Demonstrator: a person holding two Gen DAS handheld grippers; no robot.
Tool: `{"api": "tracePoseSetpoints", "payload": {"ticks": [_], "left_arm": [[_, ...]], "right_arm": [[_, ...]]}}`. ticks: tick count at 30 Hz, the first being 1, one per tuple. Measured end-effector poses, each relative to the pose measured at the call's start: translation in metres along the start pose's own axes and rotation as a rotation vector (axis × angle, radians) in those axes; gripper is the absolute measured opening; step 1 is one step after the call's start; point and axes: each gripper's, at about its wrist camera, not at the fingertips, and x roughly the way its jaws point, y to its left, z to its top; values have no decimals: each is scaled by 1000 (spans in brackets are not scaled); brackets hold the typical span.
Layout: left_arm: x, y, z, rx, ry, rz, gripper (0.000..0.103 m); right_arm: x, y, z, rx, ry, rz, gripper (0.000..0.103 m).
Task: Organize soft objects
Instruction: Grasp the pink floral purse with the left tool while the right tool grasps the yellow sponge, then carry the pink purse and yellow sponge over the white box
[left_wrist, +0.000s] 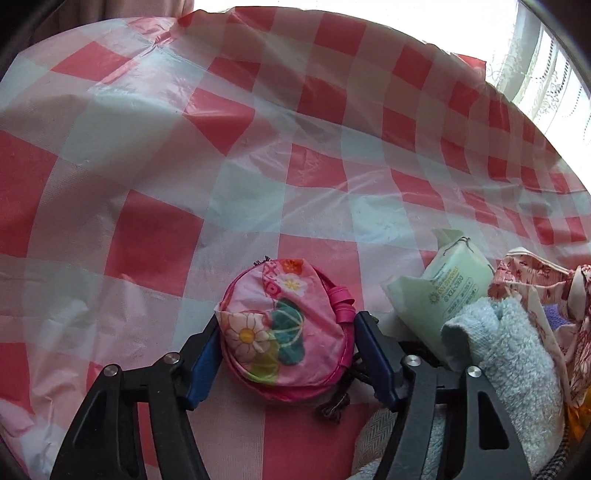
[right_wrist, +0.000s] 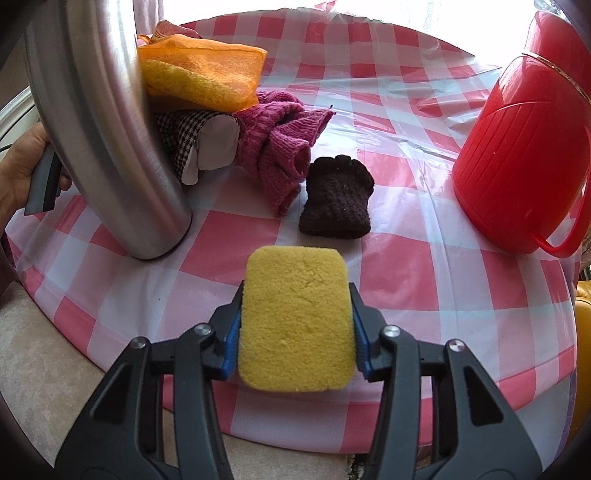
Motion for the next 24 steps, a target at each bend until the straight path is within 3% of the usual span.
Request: {"api": "tracePoseSetpoints", "payload": {"ticks": [14,20,24], "left_arm": [[-55,62,-50,-190,-81,87,67],[-91,76,-87,-256,-118,73,67],[-110,62,-112,-247,-125,38,67]], "right_arm": [[-5,1,-7,-16,-13,-15,51],[-9,1,-11,-20,-20,-32,51],[-13,0,-17,-26,-23,-45,51]]}}
